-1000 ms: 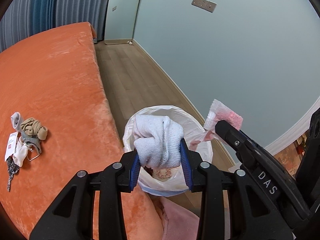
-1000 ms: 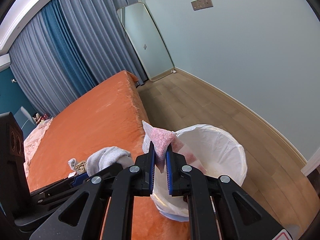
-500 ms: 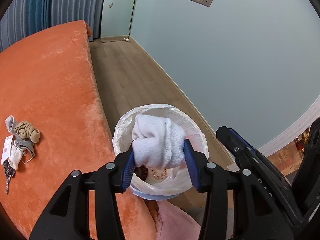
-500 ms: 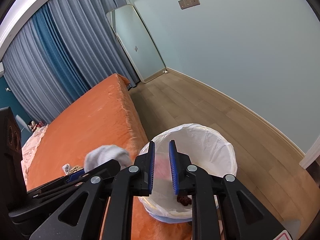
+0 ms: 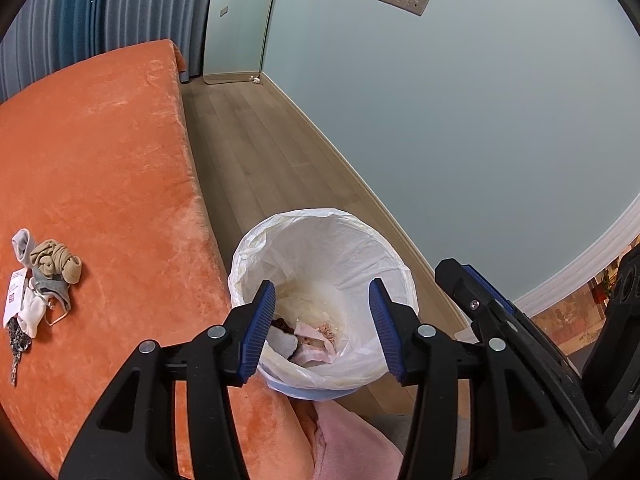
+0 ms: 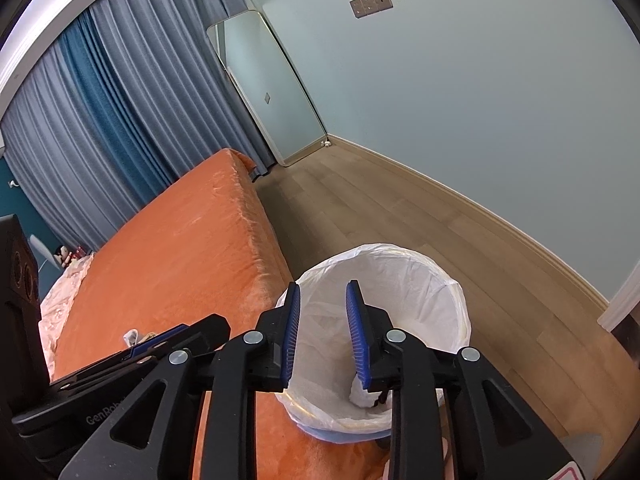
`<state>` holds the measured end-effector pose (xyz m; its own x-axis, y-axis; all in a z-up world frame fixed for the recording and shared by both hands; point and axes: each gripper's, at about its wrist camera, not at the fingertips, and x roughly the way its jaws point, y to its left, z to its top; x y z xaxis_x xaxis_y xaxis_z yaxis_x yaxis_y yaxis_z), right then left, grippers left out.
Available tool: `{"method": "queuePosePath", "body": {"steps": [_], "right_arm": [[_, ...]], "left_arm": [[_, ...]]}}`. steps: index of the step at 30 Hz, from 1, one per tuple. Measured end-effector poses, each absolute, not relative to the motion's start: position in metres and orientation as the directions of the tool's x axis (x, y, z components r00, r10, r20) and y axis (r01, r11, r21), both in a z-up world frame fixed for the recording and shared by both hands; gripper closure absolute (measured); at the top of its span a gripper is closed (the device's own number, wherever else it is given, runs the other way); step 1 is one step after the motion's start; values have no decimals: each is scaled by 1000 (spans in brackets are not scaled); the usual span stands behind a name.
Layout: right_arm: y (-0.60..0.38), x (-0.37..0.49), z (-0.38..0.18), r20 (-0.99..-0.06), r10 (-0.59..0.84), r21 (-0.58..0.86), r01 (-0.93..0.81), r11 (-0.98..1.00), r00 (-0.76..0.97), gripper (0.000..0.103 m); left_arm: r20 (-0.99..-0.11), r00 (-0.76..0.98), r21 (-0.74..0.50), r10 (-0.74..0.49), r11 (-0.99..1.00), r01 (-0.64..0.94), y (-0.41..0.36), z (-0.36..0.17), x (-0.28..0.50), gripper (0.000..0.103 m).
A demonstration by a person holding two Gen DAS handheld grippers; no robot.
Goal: Collect trash
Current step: 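Move both open tools back toward the clutter on the bed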
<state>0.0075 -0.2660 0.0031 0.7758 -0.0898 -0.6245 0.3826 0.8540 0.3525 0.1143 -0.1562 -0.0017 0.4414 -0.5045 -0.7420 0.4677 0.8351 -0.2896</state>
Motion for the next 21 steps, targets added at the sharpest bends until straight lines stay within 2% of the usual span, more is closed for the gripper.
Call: {"method": "queuePosePath", "body": {"steps": [21], "right_arm": [[-227, 19, 4, -637, -49, 313, 316, 896, 769, 76]], "left_arm": [[-722, 490, -310, -488, 861, 403, -100, 5, 115, 57]]}}
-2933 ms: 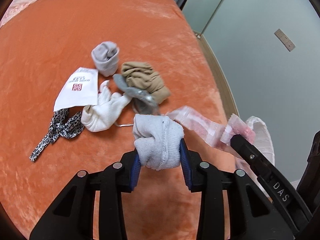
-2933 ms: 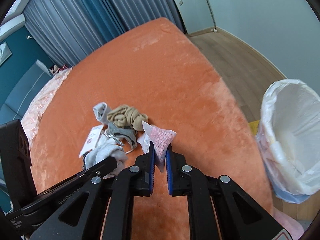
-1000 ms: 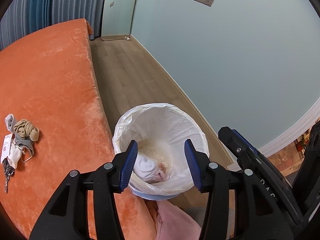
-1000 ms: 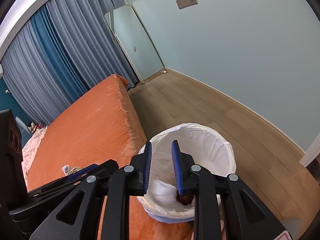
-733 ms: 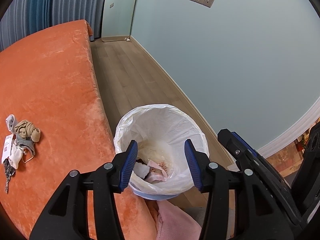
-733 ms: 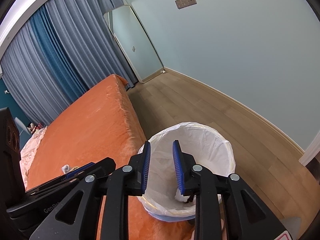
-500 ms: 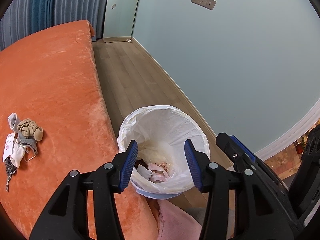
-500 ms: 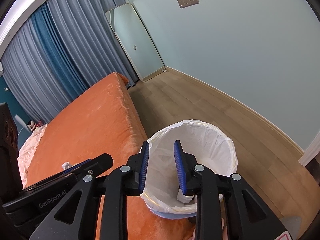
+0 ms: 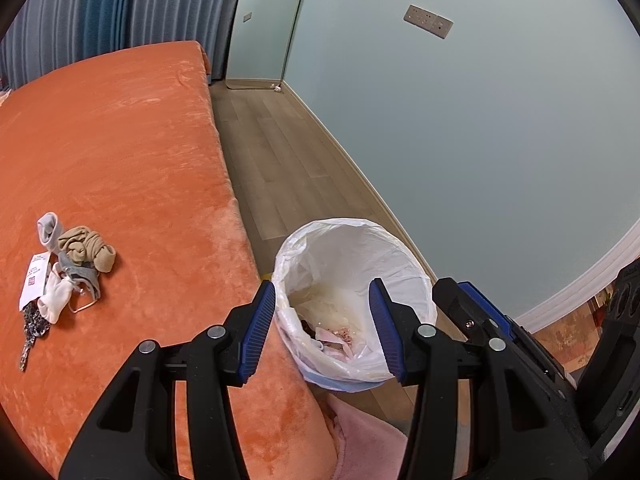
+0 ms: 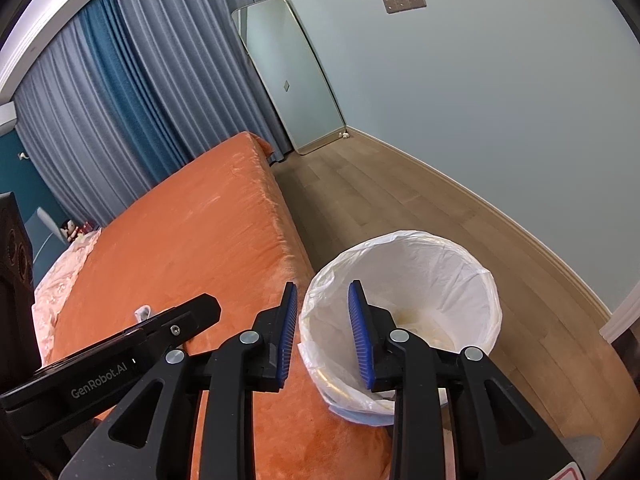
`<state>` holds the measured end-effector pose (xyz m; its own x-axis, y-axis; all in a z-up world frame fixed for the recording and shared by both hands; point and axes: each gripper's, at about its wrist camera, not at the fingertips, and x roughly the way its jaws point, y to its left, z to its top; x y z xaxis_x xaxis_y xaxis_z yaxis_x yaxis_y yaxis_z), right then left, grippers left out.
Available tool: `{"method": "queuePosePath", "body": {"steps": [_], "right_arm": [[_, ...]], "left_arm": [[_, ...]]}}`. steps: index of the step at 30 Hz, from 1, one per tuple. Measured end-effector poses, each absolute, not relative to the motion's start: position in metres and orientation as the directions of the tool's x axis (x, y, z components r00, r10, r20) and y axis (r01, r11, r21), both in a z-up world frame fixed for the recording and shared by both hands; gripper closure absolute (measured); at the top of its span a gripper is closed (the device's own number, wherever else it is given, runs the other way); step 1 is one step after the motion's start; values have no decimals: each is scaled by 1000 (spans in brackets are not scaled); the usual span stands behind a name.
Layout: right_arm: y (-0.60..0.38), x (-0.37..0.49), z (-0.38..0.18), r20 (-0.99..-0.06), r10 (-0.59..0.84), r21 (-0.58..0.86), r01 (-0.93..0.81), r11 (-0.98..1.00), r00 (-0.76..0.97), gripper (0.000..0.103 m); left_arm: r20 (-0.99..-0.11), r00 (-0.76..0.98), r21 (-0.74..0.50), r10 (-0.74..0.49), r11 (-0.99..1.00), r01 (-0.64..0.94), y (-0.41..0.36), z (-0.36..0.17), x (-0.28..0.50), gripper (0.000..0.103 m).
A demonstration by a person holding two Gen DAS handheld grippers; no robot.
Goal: Collect trash
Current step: 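Move both open tools back toward the clutter on the bed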
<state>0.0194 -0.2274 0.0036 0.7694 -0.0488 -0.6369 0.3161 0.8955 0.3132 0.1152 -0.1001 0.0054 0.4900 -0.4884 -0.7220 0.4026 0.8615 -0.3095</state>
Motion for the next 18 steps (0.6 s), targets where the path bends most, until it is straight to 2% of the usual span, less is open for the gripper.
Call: {"method": "queuePosePath", "body": {"steps": [9, 12, 18], "right_arm": [[-197, 29, 10, -636, -24, 290, 267, 919, 771, 71], [-185, 33, 10, -638, -11, 282, 246, 927, 770, 71], [-150, 43, 9, -647, 26, 266, 193, 944, 762, 71]], "left_arm": [[-719, 515, -325, -467, 881, 345, -60, 6, 119, 56], [-718, 531, -329, -450, 891, 311, -42, 5, 121, 49], [-723, 553, -335, -414, 910, 242, 2, -1, 124, 48]]}}
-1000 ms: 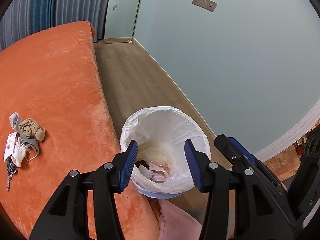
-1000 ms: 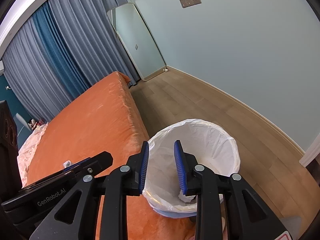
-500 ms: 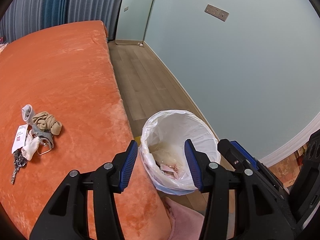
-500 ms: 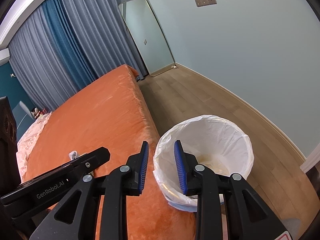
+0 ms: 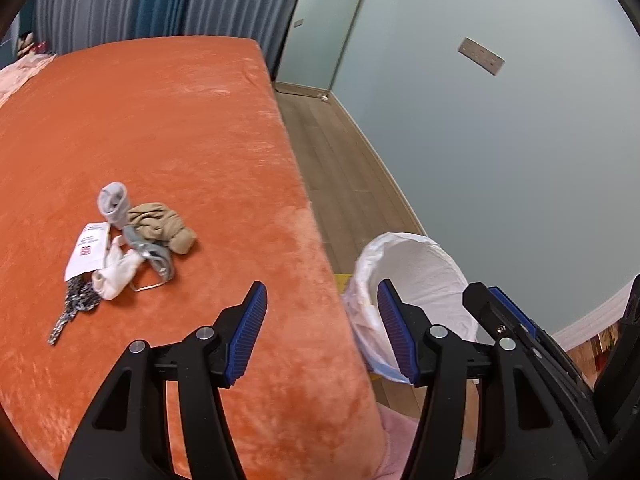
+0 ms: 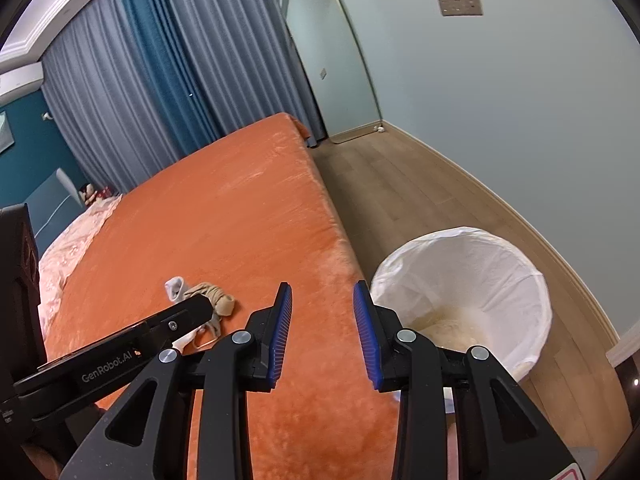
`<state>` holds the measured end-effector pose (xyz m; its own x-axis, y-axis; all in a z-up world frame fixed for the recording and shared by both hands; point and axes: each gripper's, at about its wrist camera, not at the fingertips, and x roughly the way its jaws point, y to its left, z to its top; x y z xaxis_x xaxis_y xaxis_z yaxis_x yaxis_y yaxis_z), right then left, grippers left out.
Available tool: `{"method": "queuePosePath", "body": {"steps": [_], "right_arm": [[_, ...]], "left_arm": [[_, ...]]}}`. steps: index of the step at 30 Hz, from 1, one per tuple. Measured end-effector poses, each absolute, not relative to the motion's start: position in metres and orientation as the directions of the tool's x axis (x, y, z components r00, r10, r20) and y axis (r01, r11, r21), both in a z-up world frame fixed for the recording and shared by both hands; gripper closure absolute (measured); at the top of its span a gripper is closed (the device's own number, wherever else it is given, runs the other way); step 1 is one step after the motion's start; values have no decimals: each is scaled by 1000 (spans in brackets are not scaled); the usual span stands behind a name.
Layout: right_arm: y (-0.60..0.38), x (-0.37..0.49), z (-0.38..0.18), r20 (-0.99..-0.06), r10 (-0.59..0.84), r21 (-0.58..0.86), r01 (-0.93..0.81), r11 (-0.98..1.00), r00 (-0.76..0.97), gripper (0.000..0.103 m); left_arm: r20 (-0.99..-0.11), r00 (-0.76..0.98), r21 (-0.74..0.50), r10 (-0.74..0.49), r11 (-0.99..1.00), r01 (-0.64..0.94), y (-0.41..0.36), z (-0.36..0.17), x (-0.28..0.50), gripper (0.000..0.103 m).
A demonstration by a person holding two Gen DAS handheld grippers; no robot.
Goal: Collect trash
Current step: 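Move both open tools back toward the clutter on the bed, then grasp the leopard-print scrunchie with the left tool while the right tool grasps the grey pouch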
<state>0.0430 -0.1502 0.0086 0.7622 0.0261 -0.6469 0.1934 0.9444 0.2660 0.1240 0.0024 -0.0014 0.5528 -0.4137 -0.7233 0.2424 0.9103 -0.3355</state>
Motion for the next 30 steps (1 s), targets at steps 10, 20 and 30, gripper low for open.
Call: {"method": "queuePosePath", "body": {"steps": [10, 20, 30], "right_arm": [[-78, 65, -1, -673, 101, 238, 85, 968, 732, 71], [-18, 94, -35, -727, 158, 215, 4, 977, 668, 71], [34, 137, -76, -787, 191, 203, -46, 978, 587, 71]], "left_arm": [[-745, 572, -346, -343, 932, 108, 86, -24, 129, 45], [-805, 548, -322, -228, 943, -80, 181, -74, 131, 36], [-849, 491, -316, -193, 931, -181, 238, -124, 152, 36]]}}
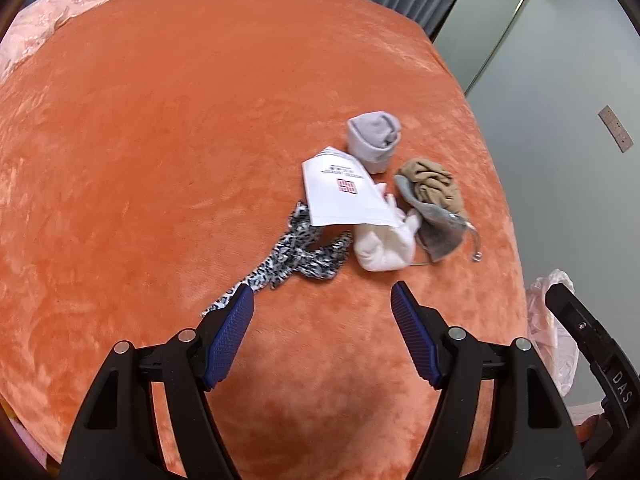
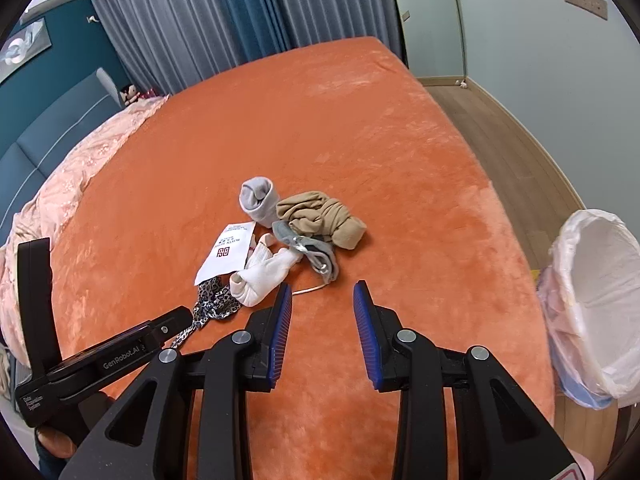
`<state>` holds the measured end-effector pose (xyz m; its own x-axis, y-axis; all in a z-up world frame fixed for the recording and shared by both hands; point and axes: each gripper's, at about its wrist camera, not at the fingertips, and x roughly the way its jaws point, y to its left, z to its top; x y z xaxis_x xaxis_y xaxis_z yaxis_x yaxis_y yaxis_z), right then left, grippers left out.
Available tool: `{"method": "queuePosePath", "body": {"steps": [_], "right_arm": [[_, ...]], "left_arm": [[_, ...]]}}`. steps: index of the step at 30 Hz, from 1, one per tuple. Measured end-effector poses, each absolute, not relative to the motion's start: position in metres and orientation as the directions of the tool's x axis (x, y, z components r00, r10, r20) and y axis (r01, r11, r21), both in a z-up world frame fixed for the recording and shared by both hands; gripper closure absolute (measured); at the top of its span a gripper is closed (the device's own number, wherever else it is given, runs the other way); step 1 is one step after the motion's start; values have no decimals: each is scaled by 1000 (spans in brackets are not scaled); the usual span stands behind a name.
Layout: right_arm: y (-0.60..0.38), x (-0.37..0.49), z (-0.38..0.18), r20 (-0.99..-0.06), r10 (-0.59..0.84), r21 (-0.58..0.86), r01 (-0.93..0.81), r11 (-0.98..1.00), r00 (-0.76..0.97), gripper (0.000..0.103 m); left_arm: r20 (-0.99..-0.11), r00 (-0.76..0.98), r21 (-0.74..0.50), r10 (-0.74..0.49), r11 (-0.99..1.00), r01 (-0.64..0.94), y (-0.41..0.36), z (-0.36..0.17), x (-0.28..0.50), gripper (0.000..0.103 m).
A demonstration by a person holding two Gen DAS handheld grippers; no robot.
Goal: Collect trash
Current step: 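Grasp the leopard-print scrunchie with the left tool while the right tool grasps the grey pouch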
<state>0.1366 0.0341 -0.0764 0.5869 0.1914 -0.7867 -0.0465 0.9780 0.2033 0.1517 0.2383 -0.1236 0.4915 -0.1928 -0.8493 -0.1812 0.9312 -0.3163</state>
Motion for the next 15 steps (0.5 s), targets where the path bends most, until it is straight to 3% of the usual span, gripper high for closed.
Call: {"method": "queuePosePath", "body": {"steps": [10, 15], "right_arm": [[63, 188, -114, -828, 197, 194, -60, 979, 525, 71], [69, 209, -131, -840, 185, 180, -60, 982, 510, 71]], "left_arm": [[-867, 445, -341, -224, 918, -202, 255, -164, 184, 37], [-869, 426, -356, -252, 916, -185, 253, -178, 197, 48]]}}
